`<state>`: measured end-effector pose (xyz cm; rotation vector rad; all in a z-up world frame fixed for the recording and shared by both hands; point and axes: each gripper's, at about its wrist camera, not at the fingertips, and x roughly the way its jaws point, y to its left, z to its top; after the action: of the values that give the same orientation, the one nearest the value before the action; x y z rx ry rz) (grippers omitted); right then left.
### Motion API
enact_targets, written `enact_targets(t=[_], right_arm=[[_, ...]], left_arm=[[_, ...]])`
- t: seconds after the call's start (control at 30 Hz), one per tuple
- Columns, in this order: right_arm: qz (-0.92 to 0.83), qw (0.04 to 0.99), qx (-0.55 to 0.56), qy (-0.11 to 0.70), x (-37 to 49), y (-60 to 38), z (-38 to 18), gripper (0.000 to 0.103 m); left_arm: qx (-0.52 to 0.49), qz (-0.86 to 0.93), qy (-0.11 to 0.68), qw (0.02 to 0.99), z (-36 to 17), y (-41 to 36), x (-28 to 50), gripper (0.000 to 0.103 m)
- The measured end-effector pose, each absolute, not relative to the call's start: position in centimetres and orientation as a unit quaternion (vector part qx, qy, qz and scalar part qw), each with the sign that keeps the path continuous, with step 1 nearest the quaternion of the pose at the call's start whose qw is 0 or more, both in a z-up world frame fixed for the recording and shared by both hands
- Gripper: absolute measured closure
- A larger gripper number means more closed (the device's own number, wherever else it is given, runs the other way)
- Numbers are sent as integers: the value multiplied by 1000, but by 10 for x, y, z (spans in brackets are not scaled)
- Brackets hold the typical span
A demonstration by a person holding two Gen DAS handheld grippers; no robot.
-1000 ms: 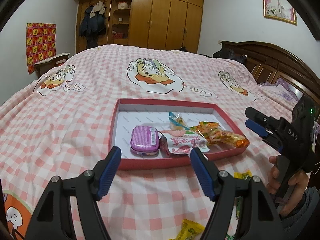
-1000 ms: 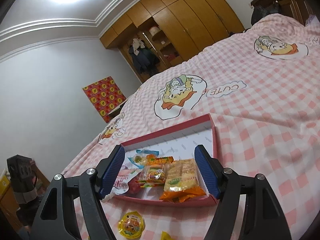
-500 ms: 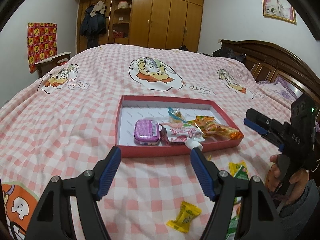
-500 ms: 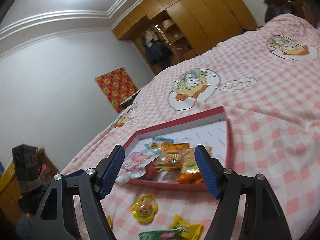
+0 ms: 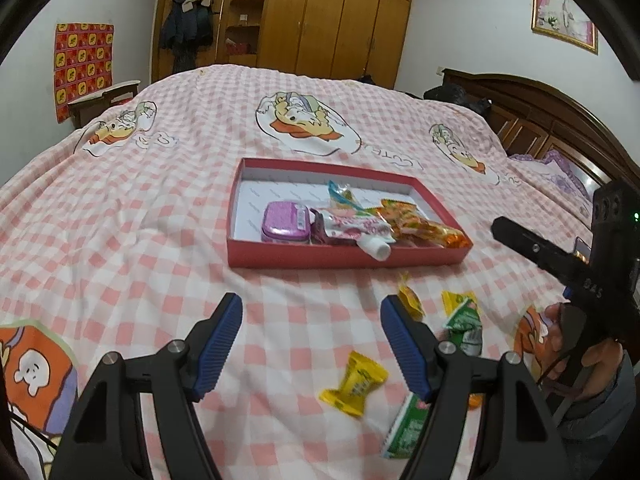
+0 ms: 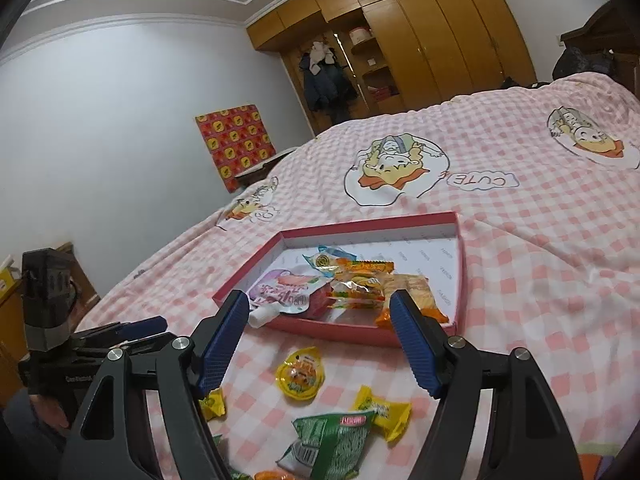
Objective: Organize snacks
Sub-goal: 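Grasp the yellow candy with the left gripper while the right gripper grasps the green bag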
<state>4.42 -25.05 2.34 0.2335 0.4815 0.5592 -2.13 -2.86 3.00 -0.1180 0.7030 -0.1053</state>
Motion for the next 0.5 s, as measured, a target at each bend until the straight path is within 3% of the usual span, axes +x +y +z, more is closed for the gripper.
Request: enact_targets(t=[0.5], right_arm=[[206, 913, 66, 345, 23, -241, -11, 29]], left_arm=[[-46, -64, 388, 918, -9, -60, -28, 28]])
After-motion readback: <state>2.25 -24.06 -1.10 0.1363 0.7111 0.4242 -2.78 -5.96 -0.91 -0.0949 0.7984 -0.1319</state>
